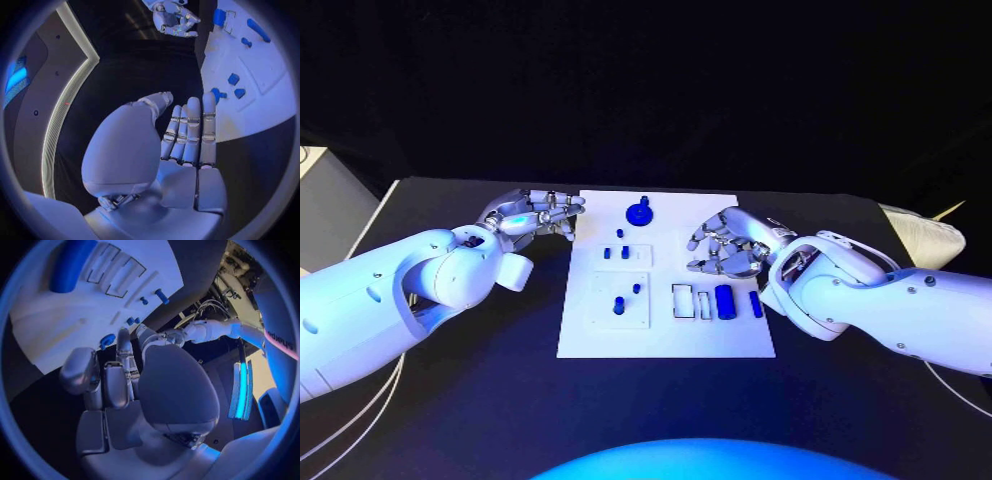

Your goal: Assemble the parts on the task board

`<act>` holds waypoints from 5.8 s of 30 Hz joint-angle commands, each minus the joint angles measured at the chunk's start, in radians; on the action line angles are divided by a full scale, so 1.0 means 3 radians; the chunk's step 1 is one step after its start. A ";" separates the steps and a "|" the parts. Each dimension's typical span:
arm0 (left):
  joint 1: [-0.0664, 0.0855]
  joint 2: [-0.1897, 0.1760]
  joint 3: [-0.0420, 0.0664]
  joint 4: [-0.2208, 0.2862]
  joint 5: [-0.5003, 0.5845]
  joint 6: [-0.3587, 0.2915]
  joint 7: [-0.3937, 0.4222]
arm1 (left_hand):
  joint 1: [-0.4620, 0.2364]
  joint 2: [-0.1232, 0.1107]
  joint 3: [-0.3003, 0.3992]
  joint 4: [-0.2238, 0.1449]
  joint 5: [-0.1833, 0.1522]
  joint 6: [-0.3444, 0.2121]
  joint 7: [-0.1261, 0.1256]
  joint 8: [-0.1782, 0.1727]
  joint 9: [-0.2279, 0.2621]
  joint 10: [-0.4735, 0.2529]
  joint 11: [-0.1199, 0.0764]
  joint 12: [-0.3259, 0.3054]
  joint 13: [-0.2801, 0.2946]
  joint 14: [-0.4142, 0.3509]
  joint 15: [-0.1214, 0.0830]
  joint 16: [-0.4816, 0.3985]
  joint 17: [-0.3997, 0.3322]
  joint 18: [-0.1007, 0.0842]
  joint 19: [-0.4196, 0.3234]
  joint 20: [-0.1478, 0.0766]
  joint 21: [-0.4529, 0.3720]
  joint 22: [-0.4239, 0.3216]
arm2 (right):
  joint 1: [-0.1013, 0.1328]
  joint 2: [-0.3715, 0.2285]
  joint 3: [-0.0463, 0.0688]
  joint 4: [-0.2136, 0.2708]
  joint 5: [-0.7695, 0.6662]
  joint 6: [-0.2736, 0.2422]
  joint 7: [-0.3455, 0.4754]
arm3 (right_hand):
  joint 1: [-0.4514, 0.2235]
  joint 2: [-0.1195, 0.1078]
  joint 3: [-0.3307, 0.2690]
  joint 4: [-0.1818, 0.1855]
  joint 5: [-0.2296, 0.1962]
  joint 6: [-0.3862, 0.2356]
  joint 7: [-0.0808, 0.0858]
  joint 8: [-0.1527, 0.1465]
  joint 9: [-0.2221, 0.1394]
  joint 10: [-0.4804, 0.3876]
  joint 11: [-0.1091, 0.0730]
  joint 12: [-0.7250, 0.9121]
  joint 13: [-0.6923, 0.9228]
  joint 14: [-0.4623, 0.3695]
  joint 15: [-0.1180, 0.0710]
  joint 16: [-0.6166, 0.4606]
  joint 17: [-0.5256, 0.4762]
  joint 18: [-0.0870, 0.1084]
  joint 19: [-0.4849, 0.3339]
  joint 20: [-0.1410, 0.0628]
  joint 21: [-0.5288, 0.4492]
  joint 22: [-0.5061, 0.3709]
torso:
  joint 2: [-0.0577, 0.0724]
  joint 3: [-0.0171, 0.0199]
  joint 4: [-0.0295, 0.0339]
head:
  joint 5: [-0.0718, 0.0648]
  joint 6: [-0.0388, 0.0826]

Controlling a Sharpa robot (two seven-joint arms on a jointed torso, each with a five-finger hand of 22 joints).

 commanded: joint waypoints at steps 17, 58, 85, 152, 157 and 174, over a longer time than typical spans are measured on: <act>-0.0144 -0.0113 0.0004 0.0254 0.0067 -0.0014 0.0120 | 0.0026 -0.0005 -0.0005 -0.0006 0.0011 -0.0001 0.0021 0.0011 -0.0004 -0.0010 -0.0002 0.0024 -0.0002 0.0018 0.0003 -0.0020 -0.0003 0.0050 0.0019 0.0009 -0.0009 -0.0003 | -0.0132 -0.0393 -0.0027 0.0118 0.0206 0.0569 -0.1026 | -0.0608 0.0267 -0.0710 0.0037 0.0038 -0.0003 -0.0067 0.0311 0.0308 0.0742 -0.0070 0.2466 0.3010 0.0337 -0.0002 0.0551 0.1335 -0.0191 0.0222 -0.0018 0.0976 0.0940 | -0.0063 -0.0004 -0.0077 | -0.0046 -0.0039; -0.0151 -0.0138 0.0005 0.0272 0.0078 -0.0016 0.0095 | 0.0017 -0.0002 -0.0006 0.0003 0.0013 -0.0010 0.0023 0.0009 -0.0007 -0.0008 -0.0001 0.0028 -0.0006 0.0023 0.0003 -0.0021 -0.0004 0.0050 0.0021 0.0009 -0.0010 -0.0003 | -0.0330 0.0061 -0.0052 -0.0164 -0.0048 0.0479 -0.1480 | -0.0621 0.0309 -0.0890 0.0031 0.0099 -0.0012 -0.0071 0.0354 0.0352 0.0741 -0.0071 0.2462 0.3011 0.0345 0.0001 0.0563 0.1374 -0.0218 0.0248 -0.0010 0.1098 0.1060 | -0.0063 -0.0014 -0.0073 | -0.0039 -0.0098; -0.0152 -0.0140 0.0005 0.0263 0.0081 -0.0017 0.0084 | 0.0026 0.0005 0.0001 0.0000 0.0016 -0.0006 0.0022 0.0013 -0.0007 -0.0010 -0.0002 0.0029 -0.0009 0.0024 0.0001 -0.0023 -0.0005 0.0051 0.0022 0.0007 -0.0010 -0.0003 | -0.0283 -0.0013 -0.0031 0.0083 0.0256 0.0079 -0.1354 | -0.0379 0.0372 -0.0568 0.0031 0.0908 0.0101 -0.0113 0.0346 0.0300 0.0771 -0.0111 0.2495 0.3049 0.0345 -0.0032 0.0563 0.1374 -0.0231 0.0260 -0.0038 0.1151 0.1125 | -0.0059 -0.0013 -0.0076 | -0.0031 -0.0081; -0.0151 -0.0132 0.0005 0.0262 0.0086 0.0009 0.0043 | 0.0004 0.0019 0.0002 0.0022 0.0017 -0.0004 0.0024 0.0018 -0.0009 -0.0023 0.0002 0.0028 -0.0019 0.0024 0.0006 -0.0026 -0.0006 0.0049 0.0020 0.0010 -0.0016 -0.0007 | -0.0227 0.0528 -0.0040 -0.0136 0.0197 0.0354 -0.1351 | -0.1394 0.0421 -0.1001 0.0047 -0.0099 0.0118 -0.0138 0.0489 0.0372 0.0771 -0.0131 0.2495 0.3049 0.0345 -0.0050 0.0563 0.1374 -0.0232 0.0263 -0.0053 0.1144 0.1147 | -0.0055 -0.0010 -0.0081 | 0.0003 -0.0123; -0.0152 -0.0133 0.0005 0.0261 0.0086 0.0009 0.0043 | 0.0004 0.0019 0.0002 0.0022 0.0017 -0.0004 0.0024 0.0018 -0.0009 -0.0023 0.0002 0.0028 -0.0019 0.0024 0.0006 -0.0026 -0.0006 0.0049 0.0020 0.0010 -0.0016 -0.0007 | -0.0231 0.0469 -0.0040 -0.0092 0.0154 0.0325 -0.1315 | -0.1351 0.0453 -0.0987 0.0038 -0.0086 0.0115 -0.0139 0.0496 0.0375 0.0771 -0.0132 0.2495 0.3049 0.0345 -0.0050 0.0563 0.1374 -0.0232 0.0263 -0.0053 0.1143 0.1147 | -0.0057 -0.0010 -0.0080 | 0.0002 -0.0123; -0.0166 -0.0145 0.0005 0.0264 0.0105 -0.0010 0.0105 | 0.0005 0.0023 0.0005 0.0023 0.0017 -0.0006 0.0023 0.0019 -0.0010 -0.0022 0.0001 0.0030 -0.0021 0.0024 0.0005 -0.0027 -0.0006 0.0050 0.0020 0.0010 -0.0018 -0.0008 | -0.0207 -0.0055 -0.0026 0.0092 0.0441 -0.0112 -0.0752 | -0.0651 0.0482 -0.1002 0.0018 0.0156 -0.0025 -0.0098 0.0474 0.0378 0.0771 -0.0098 0.2495 0.3049 0.0345 -0.0022 0.0563 0.1374 -0.0232 0.0263 -0.0032 0.1135 0.1154 | -0.0062 -0.0006 -0.0092 | -0.0024 -0.0105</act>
